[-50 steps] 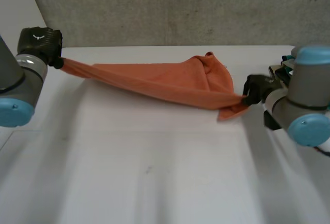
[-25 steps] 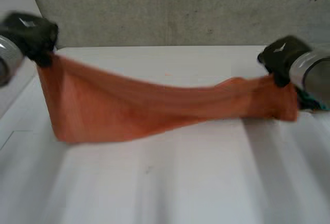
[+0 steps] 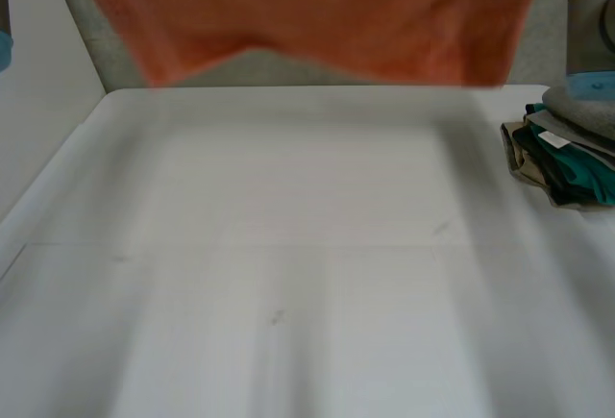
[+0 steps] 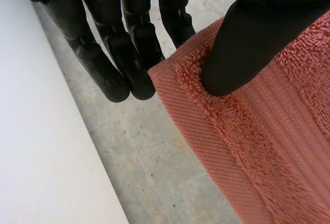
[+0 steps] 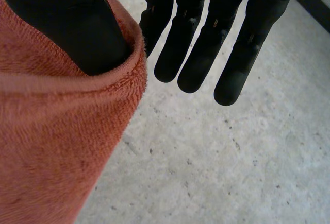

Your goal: Fold the laundry.

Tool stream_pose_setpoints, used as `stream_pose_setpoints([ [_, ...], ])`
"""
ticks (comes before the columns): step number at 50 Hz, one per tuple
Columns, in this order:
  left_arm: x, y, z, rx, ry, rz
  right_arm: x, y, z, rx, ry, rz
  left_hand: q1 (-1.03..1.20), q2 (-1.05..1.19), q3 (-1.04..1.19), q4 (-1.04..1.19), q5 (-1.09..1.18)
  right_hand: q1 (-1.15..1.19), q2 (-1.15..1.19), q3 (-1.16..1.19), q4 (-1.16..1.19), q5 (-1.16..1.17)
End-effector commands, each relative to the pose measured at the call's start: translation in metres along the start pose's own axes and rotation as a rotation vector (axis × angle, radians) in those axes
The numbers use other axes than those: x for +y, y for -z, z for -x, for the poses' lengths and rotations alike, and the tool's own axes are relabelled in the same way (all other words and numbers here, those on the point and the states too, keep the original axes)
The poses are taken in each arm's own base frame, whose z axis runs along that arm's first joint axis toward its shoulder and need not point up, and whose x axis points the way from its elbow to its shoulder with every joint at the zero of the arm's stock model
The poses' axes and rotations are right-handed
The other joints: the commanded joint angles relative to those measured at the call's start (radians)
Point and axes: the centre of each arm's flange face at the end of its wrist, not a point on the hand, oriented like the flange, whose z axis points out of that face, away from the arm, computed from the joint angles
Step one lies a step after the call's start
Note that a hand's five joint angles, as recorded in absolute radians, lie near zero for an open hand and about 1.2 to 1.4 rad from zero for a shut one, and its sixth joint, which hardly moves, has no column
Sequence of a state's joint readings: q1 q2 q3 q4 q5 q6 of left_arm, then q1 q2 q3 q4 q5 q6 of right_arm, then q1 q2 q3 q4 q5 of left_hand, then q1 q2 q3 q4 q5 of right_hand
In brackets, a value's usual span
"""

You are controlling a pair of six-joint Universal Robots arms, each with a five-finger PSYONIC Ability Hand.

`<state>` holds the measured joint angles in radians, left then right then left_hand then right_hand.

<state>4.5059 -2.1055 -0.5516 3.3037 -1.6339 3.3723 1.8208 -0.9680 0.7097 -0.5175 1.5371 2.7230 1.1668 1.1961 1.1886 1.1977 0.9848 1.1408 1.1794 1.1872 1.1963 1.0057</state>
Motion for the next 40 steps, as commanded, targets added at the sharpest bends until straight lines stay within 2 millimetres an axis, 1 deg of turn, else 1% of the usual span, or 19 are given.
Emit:
stream_pose_setpoints([
  [1, 0.058, 0.029, -0.003, 0.038, -0.027, 0.206, 0.020, 0.033, 0.017, -0.140, 0.036, 0.165, 0.229, 0.200, 0.208, 0.199, 0.237, 0.255, 0.217, 0.209, 0.200, 0.216],
  [3, 0.073, 0.038, -0.004, 0.054, -0.028, 0.258, 0.027, 0.045, 0.024, -0.189, 0.039, 0.226, 0.229, 0.200, 0.208, 0.199, 0.237, 0.255, 0.217, 0.209, 0.200, 0.216],
  [4, 0.090, 0.049, -0.007, 0.076, -0.032, 0.314, 0.035, 0.059, 0.029, -0.235, 0.037, 0.291, 0.229, 0.200, 0.208, 0.199, 0.237, 0.255, 0.217, 0.209, 0.200, 0.216],
  [7, 0.117, 0.068, -0.012, 0.109, -0.035, 0.406, 0.050, 0.083, 0.041, -0.311, 0.027, 0.390, 0.229, 0.200, 0.208, 0.199, 0.237, 0.255, 0.217, 0.209, 0.200, 0.216],
  [8, 0.133, 0.080, -0.014, 0.130, -0.039, 0.460, 0.059, 0.100, 0.048, -0.358, 0.020, 0.448, 0.229, 0.200, 0.208, 0.199, 0.237, 0.255, 0.217, 0.209, 0.200, 0.216],
  [11, 0.156, 0.099, -0.016, 0.157, -0.048, 0.541, 0.077, 0.126, 0.059, -0.427, 0.015, 0.533, 0.229, 0.200, 0.208, 0.199, 0.237, 0.255, 0.217, 0.209, 0.200, 0.216],
  [12, 0.169, 0.109, -0.017, 0.174, -0.058, 0.587, 0.089, 0.144, 0.065, -0.466, 0.019, 0.581, 0.229, 0.200, 0.208, 0.199, 0.237, 0.255, 0.217, 0.209, 0.200, 0.216],
  [15, 0.186, 0.124, -0.018, 0.195, -0.079, 0.648, 0.108, 0.169, 0.074, -0.518, 0.035, 0.653, 0.229, 0.200, 0.208, 0.199, 0.237, 0.255, 0.217, 0.209, 0.200, 0.216],
  [16, 0.194, 0.133, -0.019, 0.210, -0.094, 0.677, 0.119, 0.184, 0.078, -0.546, 0.046, 0.694, 0.229, 0.200, 0.208, 0.199, 0.237, 0.255, 0.217, 0.209, 0.200, 0.216],
  [19, 0.203, 0.142, -0.020, 0.223, -0.115, 0.709, 0.135, 0.202, 0.084, -0.577, 0.050, 0.749, 0.229, 0.200, 0.208, 0.199, 0.237, 0.255, 0.217, 0.209, 0.200, 0.216],
  [20, 0.208, 0.146, -0.020, 0.231, -0.126, 0.724, 0.144, 0.211, 0.087, -0.584, 0.048, 0.780, 0.229, 0.200, 0.208, 0.199, 0.237, 0.255, 0.217, 0.209, 0.200, 0.216],
  [24, 0.212, 0.150, -0.018, 0.237, -0.151, 0.738, 0.159, 0.223, 0.089, -0.562, 0.031, 0.839, 0.229, 0.200, 0.208, 0.199, 0.237, 0.255, 0.217, 0.209, 0.200, 0.216],
  [27, 0.211, 0.150, -0.018, 0.244, -0.165, 0.738, 0.164, 0.222, 0.084, -0.516, 0.017, 0.872, 0.229, 0.200, 0.208, 0.199, 0.237, 0.255, 0.217, 0.209, 0.200, 0.216],
  [30, 0.210, 0.152, -0.017, 0.250, -0.180, 0.739, 0.169, 0.221, 0.073, -0.432, -0.023, 0.928, 0.229, 0.200, 0.208, 0.199, 0.237, 0.006, -0.032, -0.040, -0.049, -0.033],
  [32, 0.207, 0.152, -0.017, 0.254, -0.190, 0.735, 0.170, 0.220, 0.065, -0.375, -0.067, 0.965, 0.229, 0.200, 0.208, 0.199, 0.237, -0.138, -0.176, -0.184, -0.193, -0.177],
  [33, 0.207, 0.152, -0.016, 0.253, -0.194, 0.735, 0.171, 0.219, 0.062, -0.356, -0.080, 0.977, 0.229, 0.200, 0.208, 0.199, 0.237, -0.162, -0.200, -0.208, -0.217, -0.201],
  [35, 0.205, 0.152, -0.015, 0.251, -0.201, 0.731, 0.170, 0.217, 0.057, -0.326, -0.103, 0.996, 0.229, 0.200, 0.208, 0.199, 0.237, -0.203, -0.241, -0.249, -0.258, -0.242],
  [36, 0.204, 0.153, -0.015, 0.253, -0.206, 0.732, 0.169, 0.215, 0.051, -0.299, -0.131, 1.011, 0.229, 0.200, 0.208, 0.199, 0.237, -0.215, -0.253, -0.261, -0.270, -0.254],
  [40, 0.199, 0.154, -0.013, 0.256, -0.222, 0.729, 0.165, 0.211, 0.039, -0.264, -0.171, 1.052, 0.229, 0.200, 0.208, 0.199, 0.237, -0.206, -0.245, -0.252, -0.261, -0.245],
])
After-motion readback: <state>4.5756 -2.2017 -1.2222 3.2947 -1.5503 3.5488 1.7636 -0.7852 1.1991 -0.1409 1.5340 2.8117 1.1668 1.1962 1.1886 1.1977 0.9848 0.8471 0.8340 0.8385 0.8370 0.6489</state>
